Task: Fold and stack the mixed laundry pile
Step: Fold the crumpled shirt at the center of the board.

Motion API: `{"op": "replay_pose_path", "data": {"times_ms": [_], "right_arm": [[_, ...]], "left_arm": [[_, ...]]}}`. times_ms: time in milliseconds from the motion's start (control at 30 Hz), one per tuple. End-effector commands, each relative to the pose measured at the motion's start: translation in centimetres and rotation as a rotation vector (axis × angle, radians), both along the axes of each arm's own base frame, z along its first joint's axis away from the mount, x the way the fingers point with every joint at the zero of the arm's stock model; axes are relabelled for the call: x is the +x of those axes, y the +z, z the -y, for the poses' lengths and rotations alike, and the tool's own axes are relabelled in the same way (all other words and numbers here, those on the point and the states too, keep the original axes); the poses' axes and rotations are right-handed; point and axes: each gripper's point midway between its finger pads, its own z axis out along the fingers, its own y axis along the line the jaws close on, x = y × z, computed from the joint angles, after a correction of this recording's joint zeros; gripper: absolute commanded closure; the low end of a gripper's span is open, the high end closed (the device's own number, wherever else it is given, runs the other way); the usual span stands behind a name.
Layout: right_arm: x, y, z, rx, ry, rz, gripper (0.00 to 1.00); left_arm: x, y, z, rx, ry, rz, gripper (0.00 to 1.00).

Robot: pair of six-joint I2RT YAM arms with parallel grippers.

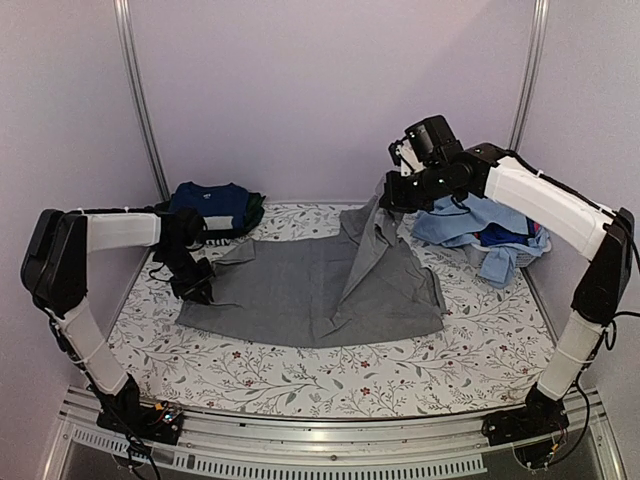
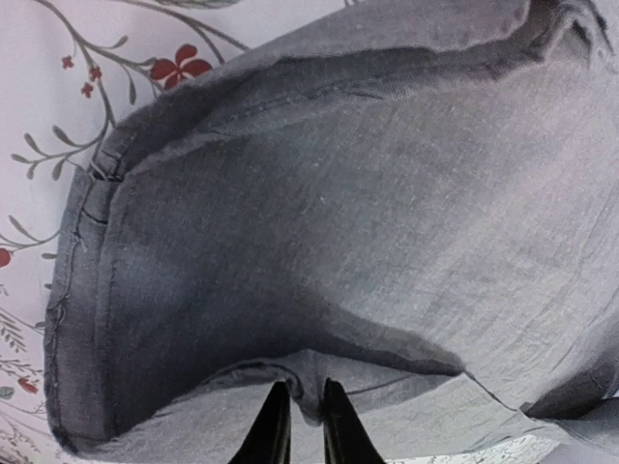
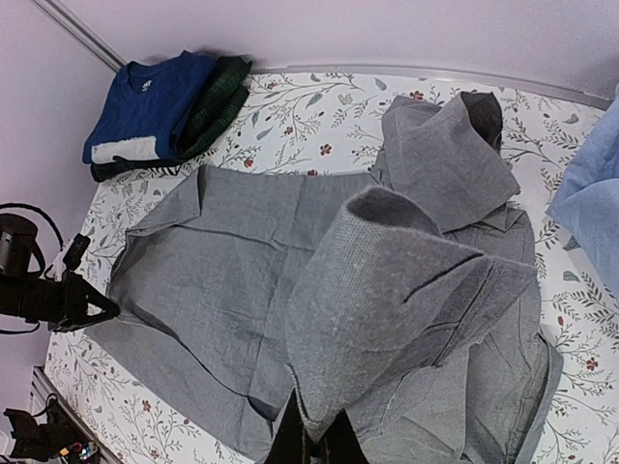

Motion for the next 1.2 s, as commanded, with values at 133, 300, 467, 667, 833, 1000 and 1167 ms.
{"op": "replay_pose_path", "data": {"times_ms": [133, 300, 467, 667, 833, 1000, 1167], "right_arm": [[-1.0, -3.4, -4.1, 0.032, 0.169, -0.078, 1.0], [-4.3, -4.9, -6.9, 0.03, 0.298, -0.13, 1.0], [-9.8, -6.6, -10.9, 0.137, 0.534, -0.247, 0.96], [-16.7, -4.7, -11.3, 0.323, 0.899, -0.313, 0.25], [-14.3, -1.7, -5.0, 0.499, 0.724, -0.227, 0.1], [-13.9, -6.1, -2.0, 0.385, 0.57, -0.337, 0.24], [-14.7, -6.9, -3.2, 0.175, 0.665, -0.213, 0.26]], "left_arm": [[0.7, 0.4, -0.8, 0.002, -0.016, 0.073, 0.7], [2.7, 3.8, -0.1, -0.034, -0.127, 0.242, 0.15], [4.7, 8.5, 2.2, -0.132, -0.281, 0.486, 0.0], [5.0, 12.9, 4.6, -0.257, -0.388, 0.726, 0.0], [4.8, 14.6, 7.0, -0.266, -0.488, 0.837, 0.0], [1.7, 16.0, 13.6, -0.236, -0.808, 0.918, 0.05], [-2.0, 13.5, 15.6, -0.253, -0.917, 0.877, 0.08]]}}
